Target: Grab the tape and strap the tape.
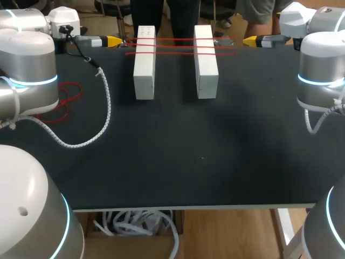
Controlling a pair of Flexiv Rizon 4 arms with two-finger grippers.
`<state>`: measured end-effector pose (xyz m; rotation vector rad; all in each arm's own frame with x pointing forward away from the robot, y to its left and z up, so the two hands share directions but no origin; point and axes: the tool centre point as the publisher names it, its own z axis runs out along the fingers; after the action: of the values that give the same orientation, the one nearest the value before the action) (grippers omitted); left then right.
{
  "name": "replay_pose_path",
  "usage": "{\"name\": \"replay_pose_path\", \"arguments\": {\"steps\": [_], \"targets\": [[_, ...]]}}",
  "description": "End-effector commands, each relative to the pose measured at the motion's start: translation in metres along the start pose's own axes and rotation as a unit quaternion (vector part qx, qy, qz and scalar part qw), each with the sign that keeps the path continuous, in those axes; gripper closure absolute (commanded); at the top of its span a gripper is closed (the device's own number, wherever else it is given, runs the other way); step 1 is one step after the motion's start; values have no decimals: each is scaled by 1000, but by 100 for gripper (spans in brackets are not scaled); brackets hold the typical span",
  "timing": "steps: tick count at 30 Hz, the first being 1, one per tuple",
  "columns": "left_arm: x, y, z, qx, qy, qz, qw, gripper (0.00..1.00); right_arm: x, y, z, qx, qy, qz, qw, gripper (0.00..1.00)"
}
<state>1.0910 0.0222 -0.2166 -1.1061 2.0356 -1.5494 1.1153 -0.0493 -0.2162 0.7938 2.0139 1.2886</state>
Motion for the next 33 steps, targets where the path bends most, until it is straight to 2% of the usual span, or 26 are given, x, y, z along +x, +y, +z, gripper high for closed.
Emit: {"name": "replay_pose_path", "arguments": {"steps": [1, 18, 21, 24, 26, 27, 29, 30, 33], "targets": [[0, 1, 0, 3, -1, 0, 1000, 0, 0, 0, -1, 0, 0, 0, 1000, 0], [0, 1, 0, 3, -1, 0, 1000, 0, 0, 0, -1, 0, 0, 0, 1000, 0], [-1, 1, 2, 2, 34, 50, 998, 0, 0, 0, -1, 0, 0, 0, 1000, 0], [-1, -3, 7, -25, 99, 112, 988, 0, 0, 0, -1, 0, 0, 0, 1000, 0], [1, -3, 12, -41, 143, 160, 976, 0, 0, 0, -1, 0, 0, 0, 1000, 0], [2, -4, 17, -61, 173, 187, 965, 0, 0, 0, -1, 0, 0, 0, 1000, 0], [11, -5, 29, -82, 236, 267, 931, 0, 0, 0, -1, 0, 0, 0, 1000, 0], [15, -4, 33, -80, 247, 296, 919, 0, 0, 0, -1, 0, 0, 0, 1000, 0], [15, -4, 33, -80, 247, 296, 919, 0, 0, 0, -1, 0, 0, 0, 1000, 0]]}}
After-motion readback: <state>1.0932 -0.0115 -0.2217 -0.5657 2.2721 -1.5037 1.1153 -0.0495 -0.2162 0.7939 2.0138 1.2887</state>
